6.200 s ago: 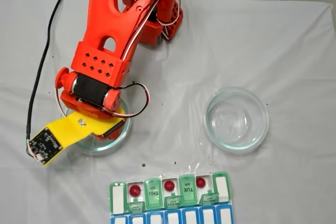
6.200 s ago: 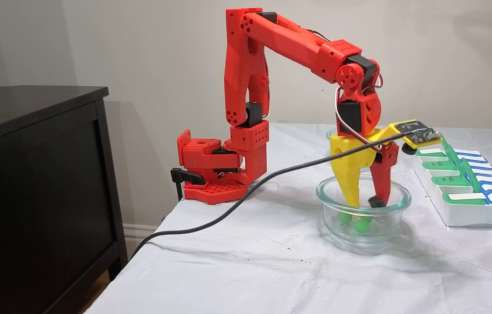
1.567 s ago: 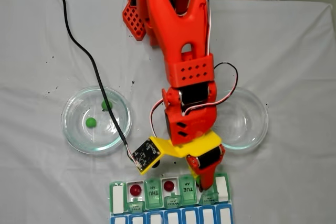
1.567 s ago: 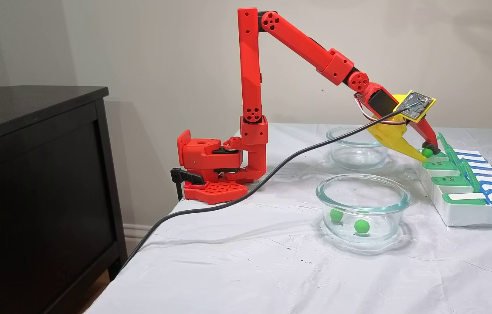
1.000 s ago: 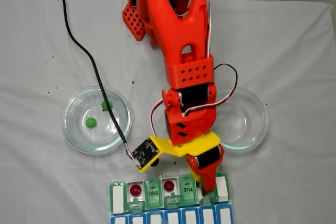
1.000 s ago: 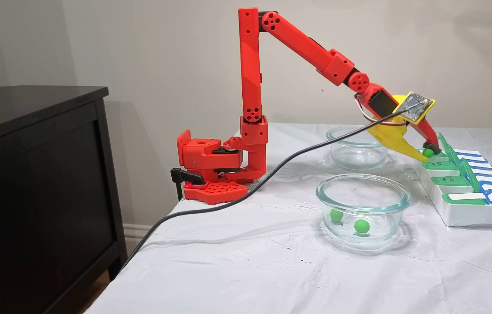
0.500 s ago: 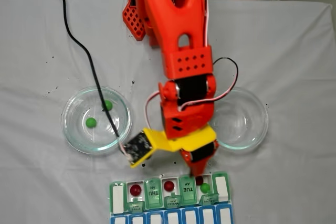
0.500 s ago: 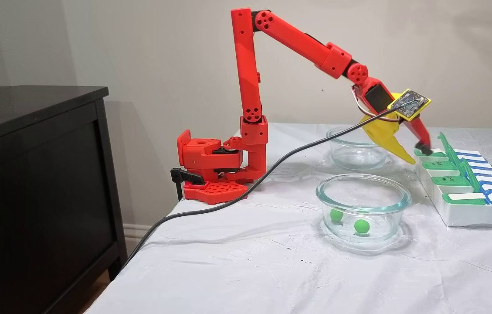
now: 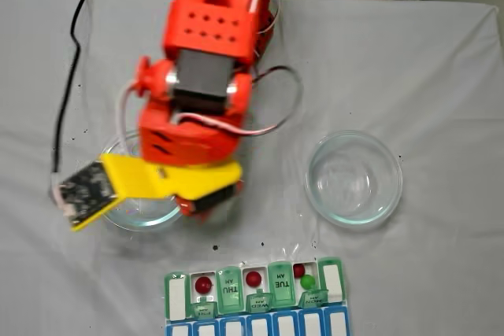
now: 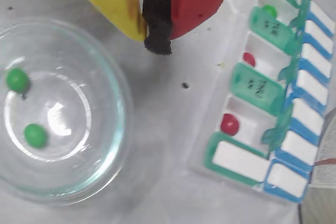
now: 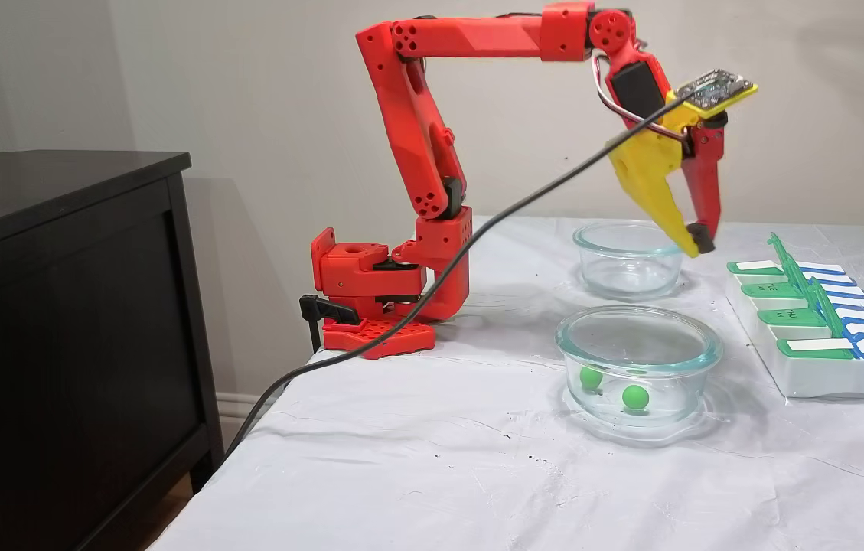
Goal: Sort medicines into box.
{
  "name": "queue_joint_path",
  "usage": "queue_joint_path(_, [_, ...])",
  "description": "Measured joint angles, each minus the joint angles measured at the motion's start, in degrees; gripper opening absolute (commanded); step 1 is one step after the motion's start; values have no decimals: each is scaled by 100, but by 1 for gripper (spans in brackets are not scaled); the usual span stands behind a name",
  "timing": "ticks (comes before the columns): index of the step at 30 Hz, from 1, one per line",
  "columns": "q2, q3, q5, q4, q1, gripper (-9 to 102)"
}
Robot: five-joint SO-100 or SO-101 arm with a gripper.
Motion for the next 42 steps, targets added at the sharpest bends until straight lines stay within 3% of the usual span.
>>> queue_joint_path(8, [-765, 158, -3349, 281, 1081, 0])
queue_joint_path(15, [-1283, 387, -5098, 299, 1354, 7])
queue_joint_path(29, [-2716, -202, -5581, 721, 1670, 26])
queue_joint_path(34, [-2760, -272, -5590, 809, 1688, 19])
queue_joint_path(39, [-2812, -264, -5414, 826, 1670, 2])
queue_joint_path(42, [-2830, -229, -5291, 835, 1600, 0])
